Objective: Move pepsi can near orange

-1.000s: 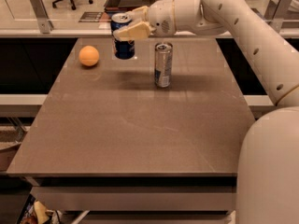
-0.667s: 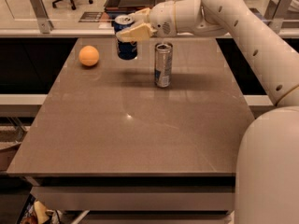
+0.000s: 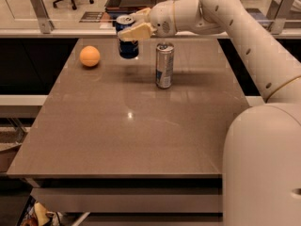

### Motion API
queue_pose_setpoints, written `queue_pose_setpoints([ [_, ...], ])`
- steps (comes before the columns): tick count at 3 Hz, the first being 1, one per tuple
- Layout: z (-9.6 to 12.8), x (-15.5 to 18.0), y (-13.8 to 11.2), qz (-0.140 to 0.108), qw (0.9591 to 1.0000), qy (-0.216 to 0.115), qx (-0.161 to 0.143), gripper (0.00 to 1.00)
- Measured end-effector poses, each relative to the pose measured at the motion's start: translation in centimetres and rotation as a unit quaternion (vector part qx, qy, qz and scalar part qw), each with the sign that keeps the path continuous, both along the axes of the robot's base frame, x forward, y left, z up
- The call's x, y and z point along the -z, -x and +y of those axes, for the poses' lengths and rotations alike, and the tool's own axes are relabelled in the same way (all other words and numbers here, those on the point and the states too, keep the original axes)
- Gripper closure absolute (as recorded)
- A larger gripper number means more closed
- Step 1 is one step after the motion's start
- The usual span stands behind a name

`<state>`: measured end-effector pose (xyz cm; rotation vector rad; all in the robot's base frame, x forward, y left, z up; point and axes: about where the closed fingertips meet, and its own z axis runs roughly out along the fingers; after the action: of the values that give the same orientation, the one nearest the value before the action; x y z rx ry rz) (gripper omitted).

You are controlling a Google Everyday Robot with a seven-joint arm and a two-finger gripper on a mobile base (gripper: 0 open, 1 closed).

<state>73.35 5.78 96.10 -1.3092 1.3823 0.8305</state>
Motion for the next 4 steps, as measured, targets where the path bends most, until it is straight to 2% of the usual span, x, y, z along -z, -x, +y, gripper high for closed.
queue_pose_setpoints([
  [3, 2.8, 0.8, -2.4, -0.01, 0.9997, 0.013, -0.02, 1.0],
  [4, 3.4, 1.6, -2.9, -0.013, 0.9996, 0.019, -0.018, 1.0],
])
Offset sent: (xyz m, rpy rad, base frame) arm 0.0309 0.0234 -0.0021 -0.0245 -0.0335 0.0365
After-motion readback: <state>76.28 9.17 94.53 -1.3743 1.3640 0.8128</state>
